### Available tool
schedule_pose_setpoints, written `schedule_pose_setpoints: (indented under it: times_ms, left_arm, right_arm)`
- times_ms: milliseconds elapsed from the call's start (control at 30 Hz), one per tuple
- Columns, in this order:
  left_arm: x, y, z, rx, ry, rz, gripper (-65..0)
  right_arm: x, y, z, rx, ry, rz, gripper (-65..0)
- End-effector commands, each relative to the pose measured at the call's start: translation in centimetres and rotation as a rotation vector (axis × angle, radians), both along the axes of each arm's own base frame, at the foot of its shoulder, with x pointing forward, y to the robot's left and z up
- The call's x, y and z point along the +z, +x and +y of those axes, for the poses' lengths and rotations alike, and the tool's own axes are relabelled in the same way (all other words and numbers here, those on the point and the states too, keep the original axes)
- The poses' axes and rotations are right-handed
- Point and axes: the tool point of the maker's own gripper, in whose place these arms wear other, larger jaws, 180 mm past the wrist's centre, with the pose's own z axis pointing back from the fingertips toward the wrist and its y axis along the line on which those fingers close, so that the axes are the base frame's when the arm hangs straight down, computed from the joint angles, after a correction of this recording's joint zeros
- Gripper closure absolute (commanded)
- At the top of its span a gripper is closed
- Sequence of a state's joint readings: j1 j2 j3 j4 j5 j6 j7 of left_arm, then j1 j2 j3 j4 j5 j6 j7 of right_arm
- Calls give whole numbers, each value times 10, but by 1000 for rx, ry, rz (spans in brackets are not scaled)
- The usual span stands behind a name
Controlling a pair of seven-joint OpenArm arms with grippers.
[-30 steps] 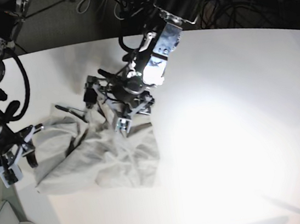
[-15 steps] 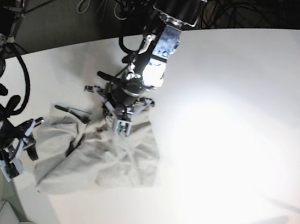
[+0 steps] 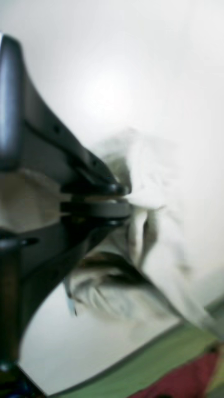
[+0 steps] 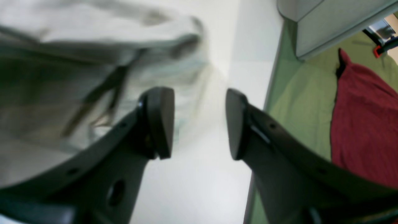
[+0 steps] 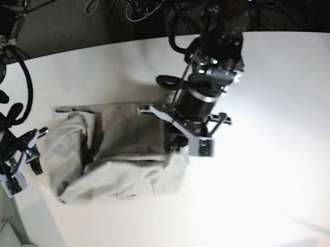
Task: Layout the t-shirt on the table in an organized manner, then fold the t-shirt properly
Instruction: 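Lift the shirt with both grippers and stretch it between them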
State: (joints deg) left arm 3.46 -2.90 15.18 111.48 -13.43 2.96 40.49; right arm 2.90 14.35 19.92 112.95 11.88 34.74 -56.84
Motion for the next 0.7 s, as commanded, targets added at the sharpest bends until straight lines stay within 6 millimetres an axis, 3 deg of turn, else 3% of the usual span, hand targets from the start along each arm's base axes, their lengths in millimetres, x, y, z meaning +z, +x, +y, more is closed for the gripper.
schedule_pose_setpoints:
  times_ms: [0, 133, 333, 500, 667]
  left_arm:
    - [17, -1, 13, 24, -1, -50, -6]
    - [-4, -11, 55, 78, 66, 6, -5]
    - [-33, -34, 93, 100, 26, 137, -5]
    - [-52, -43, 121, 143, 40, 205, -5]
    - [-70, -47, 130, 162, 57, 257, -5]
  right_arm:
    - [15, 5, -1, 9, -10, -51, -281]
    - [14, 5, 3, 18, -3, -47, -281]
    - [-2, -2, 15, 30, 31, -9, -281]
    - [-30, -15, 59, 154, 47, 73, -284]
    - [-52, -30, 91, 210, 91, 136, -317]
